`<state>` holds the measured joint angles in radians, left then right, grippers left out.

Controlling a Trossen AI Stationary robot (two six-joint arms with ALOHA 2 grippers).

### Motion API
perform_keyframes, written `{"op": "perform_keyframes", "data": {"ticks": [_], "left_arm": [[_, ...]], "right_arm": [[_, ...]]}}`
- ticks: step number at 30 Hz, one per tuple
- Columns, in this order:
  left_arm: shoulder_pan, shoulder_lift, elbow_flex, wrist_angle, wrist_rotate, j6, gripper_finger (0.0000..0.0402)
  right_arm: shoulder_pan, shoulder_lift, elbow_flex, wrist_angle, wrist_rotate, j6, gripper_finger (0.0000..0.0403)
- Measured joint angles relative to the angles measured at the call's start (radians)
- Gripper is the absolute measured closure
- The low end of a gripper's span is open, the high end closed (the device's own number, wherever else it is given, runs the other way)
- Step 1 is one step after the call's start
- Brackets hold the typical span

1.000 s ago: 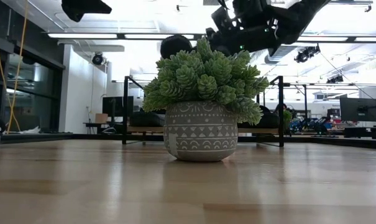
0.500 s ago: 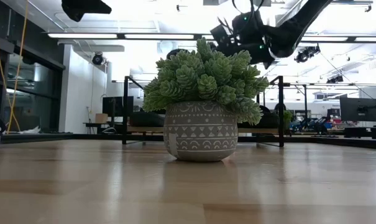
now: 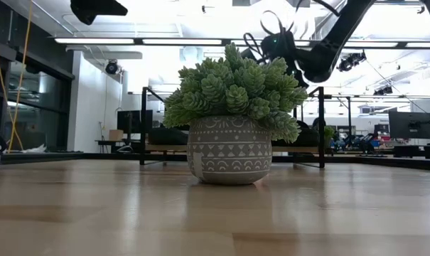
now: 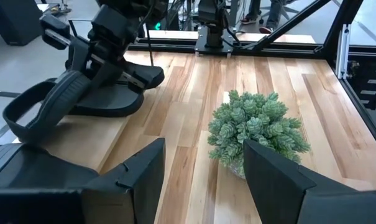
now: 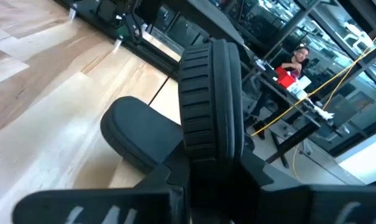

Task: Pick and place slides into the shelf
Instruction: Put the black slide on the shelf

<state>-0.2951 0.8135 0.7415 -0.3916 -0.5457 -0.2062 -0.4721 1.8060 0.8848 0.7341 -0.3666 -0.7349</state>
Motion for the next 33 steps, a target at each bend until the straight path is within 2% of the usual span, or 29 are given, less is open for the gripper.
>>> {"op": "perform_keyframes", "data": {"ticks": [9, 19, 33], "left_arm": [[0.000, 0.000, 0.000, 0.000, 0.012, 0.000, 0.0204], [0.000, 0.000, 0.000, 0.000, 0.016, -0.004, 0.0204], [0.000, 0.000, 0.000, 0.000, 0.034, -0.008, 0.0204]], "right_arm": [[-0.001, 0.014, 0.000, 0.001, -0.017, 0.073, 0.0351], [0.014, 0.014, 0.002, -0.123, -0.044, 0.145, 0.0351], [0.014, 0.014, 0.002, -0.160, -0.070, 0.238, 0.0341]]}}
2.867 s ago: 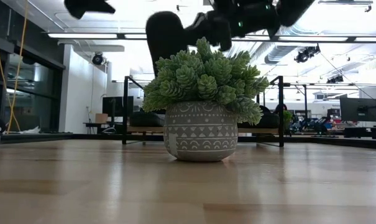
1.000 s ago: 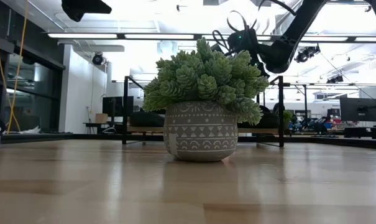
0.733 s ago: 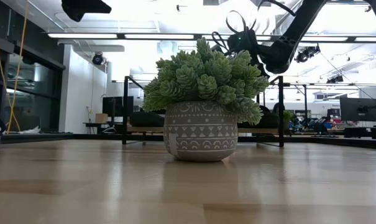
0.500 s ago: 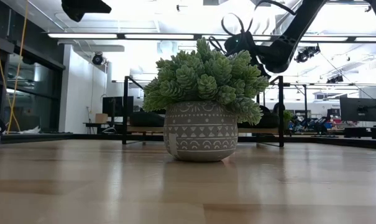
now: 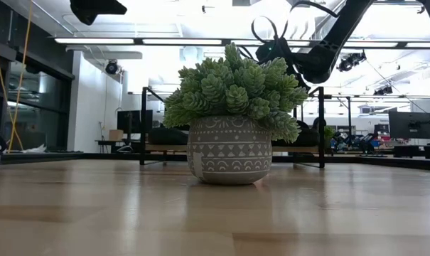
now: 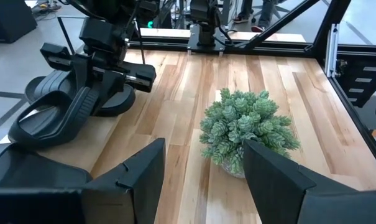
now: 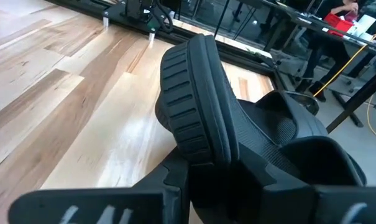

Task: Pick and place slides into the shelf
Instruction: Put the black slide on the shelf

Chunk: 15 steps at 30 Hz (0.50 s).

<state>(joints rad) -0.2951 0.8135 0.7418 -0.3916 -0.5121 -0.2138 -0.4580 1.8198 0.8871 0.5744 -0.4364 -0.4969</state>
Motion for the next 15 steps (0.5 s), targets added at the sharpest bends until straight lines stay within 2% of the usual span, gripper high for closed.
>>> {"op": "perform_keyframes", "data": {"ticks": [15], "left_arm": [[0.000, 0.000, 0.000, 0.001, 0.000, 0.000, 0.0204]], "right_arm": [[-0.037, 0.000, -0.001, 0.025, 0.006, 0.003, 0.0341]]}}
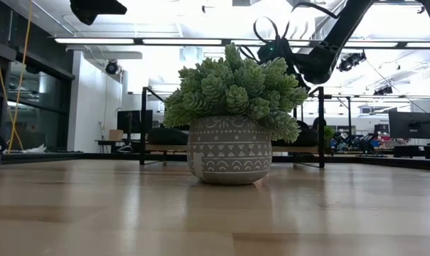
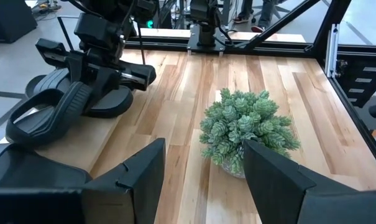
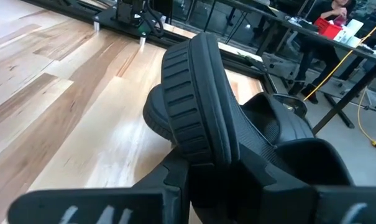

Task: Pick and place slides into the shelf
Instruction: Put the black slide on the shelf

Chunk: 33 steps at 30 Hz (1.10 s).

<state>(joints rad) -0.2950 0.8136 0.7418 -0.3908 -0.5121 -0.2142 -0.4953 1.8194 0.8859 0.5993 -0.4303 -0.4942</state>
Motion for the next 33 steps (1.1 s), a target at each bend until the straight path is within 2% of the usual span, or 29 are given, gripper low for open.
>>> {"op": "perform_keyframes", "data": {"ticks": [13, 24, 33], "left_arm": [[0.000, 0.000, 0.000, 0.000, 0.000, -0.001, 0.0204], [0.000, 0.000, 0.000, 0.000, 0.000, -0.001, 0.0204], [0.000, 0.000, 0.000, 0.000, 0.000, -0.001, 0.0204]], "right_arm": [[0.014, 0.000, 0.000, -0.041, 0.026, -0.003, 0.0337], [0.011, 0.002, -0.002, -0.051, 0.038, 0.018, 0.0253], [0.011, 0.002, -0.002, -0.080, 0.046, 0.092, 0.0207]]}}
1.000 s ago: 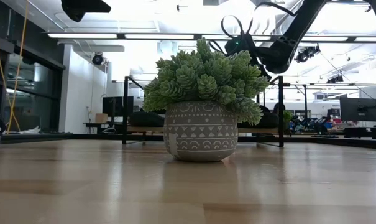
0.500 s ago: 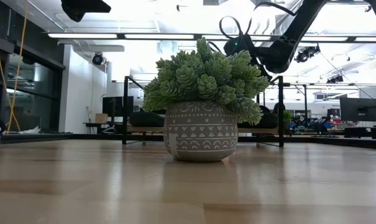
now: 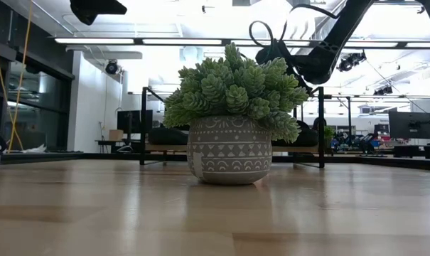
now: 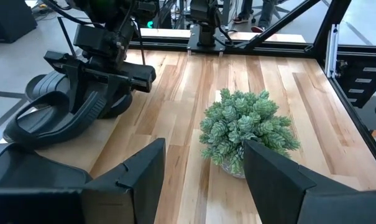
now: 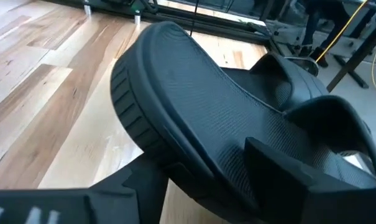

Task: Pick and place slides into the shelf
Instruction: Put the black slide on the shelf

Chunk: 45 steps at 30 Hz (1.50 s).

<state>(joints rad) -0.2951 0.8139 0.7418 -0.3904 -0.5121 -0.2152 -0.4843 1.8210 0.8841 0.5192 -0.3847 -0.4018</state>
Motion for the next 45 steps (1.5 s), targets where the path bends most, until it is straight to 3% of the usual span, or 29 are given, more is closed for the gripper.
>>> {"op": "perform_keyframes", "data": {"ticks": [10, 24, 31, 34, 36, 38, 45], "left_arm": [[0.000, 0.000, 0.000, 0.000, 0.008, 0.000, 0.0204], [0.000, 0.000, 0.000, 0.000, 0.008, 0.000, 0.0204], [0.000, 0.000, 0.000, 0.000, 0.008, 0.000, 0.0204], [0.000, 0.000, 0.000, 0.000, 0.008, 0.000, 0.0204], [0.000, 0.000, 0.000, 0.000, 0.008, 0.000, 0.0204], [0.000, 0.000, 0.000, 0.000, 0.008, 0.000, 0.0204], [0.000, 0.000, 0.000, 0.000, 0.008, -0.002, 0.0204]], "right_arm": [[0.000, 0.000, 0.000, -0.014, -0.001, 0.112, 0.0171], [0.001, 0.000, 0.003, -0.053, -0.021, 0.198, 0.0168], [0.000, -0.003, 0.005, -0.094, -0.029, 0.359, 0.0168], [0.012, -0.002, 0.002, -0.116, -0.005, 0.257, 0.0168], [0.035, -0.002, 0.002, -0.130, 0.066, 0.204, 0.0169], [0.051, -0.001, 0.010, -0.150, 0.109, 0.208, 0.0169], [0.047, -0.001, 0.079, -0.223, 0.098, 0.275, 0.0169]]}}
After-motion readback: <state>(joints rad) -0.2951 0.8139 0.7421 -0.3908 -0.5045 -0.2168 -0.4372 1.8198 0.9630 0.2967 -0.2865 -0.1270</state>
